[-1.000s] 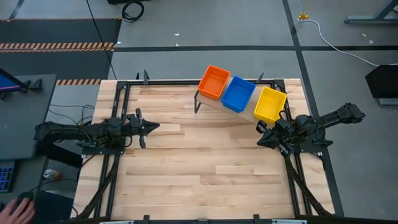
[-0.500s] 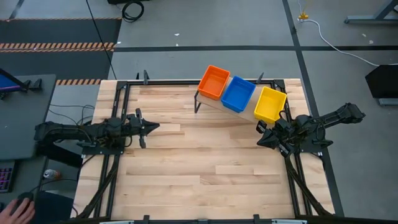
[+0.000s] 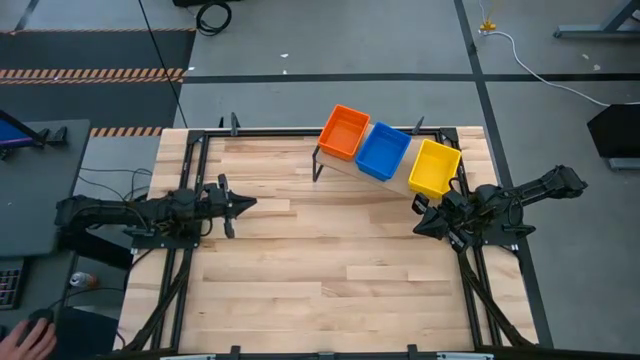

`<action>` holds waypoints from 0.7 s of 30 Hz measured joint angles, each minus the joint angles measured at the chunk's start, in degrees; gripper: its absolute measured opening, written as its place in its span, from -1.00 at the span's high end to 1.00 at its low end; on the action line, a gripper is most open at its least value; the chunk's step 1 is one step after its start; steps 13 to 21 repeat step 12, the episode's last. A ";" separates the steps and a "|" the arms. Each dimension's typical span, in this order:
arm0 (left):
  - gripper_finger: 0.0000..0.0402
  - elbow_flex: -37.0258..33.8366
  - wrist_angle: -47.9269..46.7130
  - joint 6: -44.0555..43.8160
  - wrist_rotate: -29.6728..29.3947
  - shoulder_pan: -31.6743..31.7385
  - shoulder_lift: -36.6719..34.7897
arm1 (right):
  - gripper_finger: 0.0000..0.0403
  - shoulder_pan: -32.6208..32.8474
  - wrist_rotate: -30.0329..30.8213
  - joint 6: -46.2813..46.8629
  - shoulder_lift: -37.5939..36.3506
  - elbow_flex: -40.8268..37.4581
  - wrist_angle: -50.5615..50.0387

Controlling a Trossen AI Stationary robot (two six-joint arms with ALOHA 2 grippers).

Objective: Stack baskets on shelf by color
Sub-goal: Return to Home Position

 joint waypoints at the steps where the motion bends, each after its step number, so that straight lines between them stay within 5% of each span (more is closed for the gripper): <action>1: 0.86 0.00 0.00 0.00 0.00 0.00 0.00 | 0.94 -0.01 0.00 -0.02 0.00 0.01 0.00; 21: 0.83 0.00 0.00 -0.02 0.00 0.00 0.00 | 0.94 0.01 -0.02 -0.02 0.00 0.01 0.00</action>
